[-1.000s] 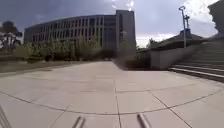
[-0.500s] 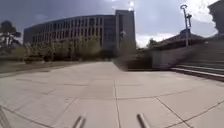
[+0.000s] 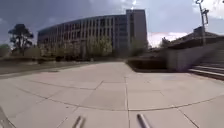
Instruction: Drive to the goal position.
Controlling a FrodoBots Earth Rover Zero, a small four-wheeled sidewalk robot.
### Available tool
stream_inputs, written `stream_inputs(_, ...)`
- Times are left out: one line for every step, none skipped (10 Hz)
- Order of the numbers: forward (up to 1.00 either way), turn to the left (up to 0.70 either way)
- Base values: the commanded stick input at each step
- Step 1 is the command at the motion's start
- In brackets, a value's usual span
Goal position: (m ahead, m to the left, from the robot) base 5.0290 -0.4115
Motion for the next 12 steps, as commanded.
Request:
stream_inputs(0.70, 0.00)
stream_inputs(0.70, 0.00)
stream_inputs(0.70, 0.00)
stream_inputs(0.70, 0.00)
stream_inputs(0.70, 0.00)
stream_inputs(0.70, 0.00)
stream_inputs(0.70, 0.00)
stream_inputs(0.70, 0.00)
stream_inputs(0.70, 0.00)
stream_inputs(0.70, 0.00)
stream_inputs(0.70, 0.00)
stream_inputs(0.70, 0.00)
